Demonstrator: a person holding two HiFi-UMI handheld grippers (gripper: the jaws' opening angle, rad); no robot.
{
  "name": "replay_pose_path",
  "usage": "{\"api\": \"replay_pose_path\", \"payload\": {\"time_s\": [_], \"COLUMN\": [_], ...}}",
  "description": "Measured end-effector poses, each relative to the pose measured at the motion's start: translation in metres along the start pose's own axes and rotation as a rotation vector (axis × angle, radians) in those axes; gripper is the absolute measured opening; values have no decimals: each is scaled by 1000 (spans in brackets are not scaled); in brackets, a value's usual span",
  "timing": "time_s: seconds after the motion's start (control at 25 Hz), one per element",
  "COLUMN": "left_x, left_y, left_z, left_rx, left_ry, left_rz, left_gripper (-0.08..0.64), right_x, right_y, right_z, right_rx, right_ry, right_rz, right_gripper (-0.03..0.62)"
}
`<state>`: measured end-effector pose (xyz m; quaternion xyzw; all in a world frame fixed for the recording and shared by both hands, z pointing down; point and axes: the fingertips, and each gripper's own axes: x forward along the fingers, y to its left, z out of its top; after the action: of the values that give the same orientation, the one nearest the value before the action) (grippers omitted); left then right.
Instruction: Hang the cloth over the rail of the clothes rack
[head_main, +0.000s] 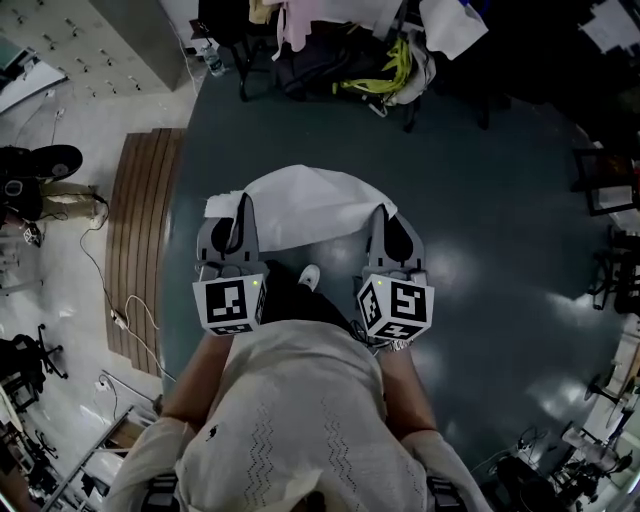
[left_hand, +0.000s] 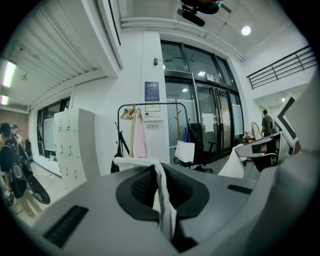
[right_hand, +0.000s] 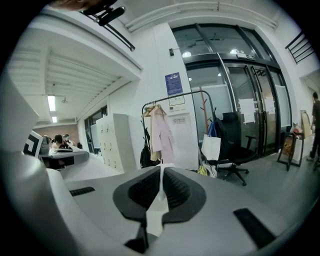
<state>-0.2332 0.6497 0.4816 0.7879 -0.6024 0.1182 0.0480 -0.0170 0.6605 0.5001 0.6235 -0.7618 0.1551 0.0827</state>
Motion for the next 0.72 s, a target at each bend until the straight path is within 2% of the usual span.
{"api": "replay_pose_path", "payload": {"time_s": [0.4, 0.72], "left_x": [36, 106], "left_y": [-1, -6], "left_z": [-9, -3], "left_rx": [6, 0], "left_ry": [19, 37], "left_rz": [-32, -104], "left_gripper": [14, 14], "right_x": [20, 65], "right_y": [-16, -43], "right_z": [2, 14], "right_rx": [4, 12], "right_ry": [0, 24], "right_rz": [-42, -115], "right_gripper": [23, 23]}}
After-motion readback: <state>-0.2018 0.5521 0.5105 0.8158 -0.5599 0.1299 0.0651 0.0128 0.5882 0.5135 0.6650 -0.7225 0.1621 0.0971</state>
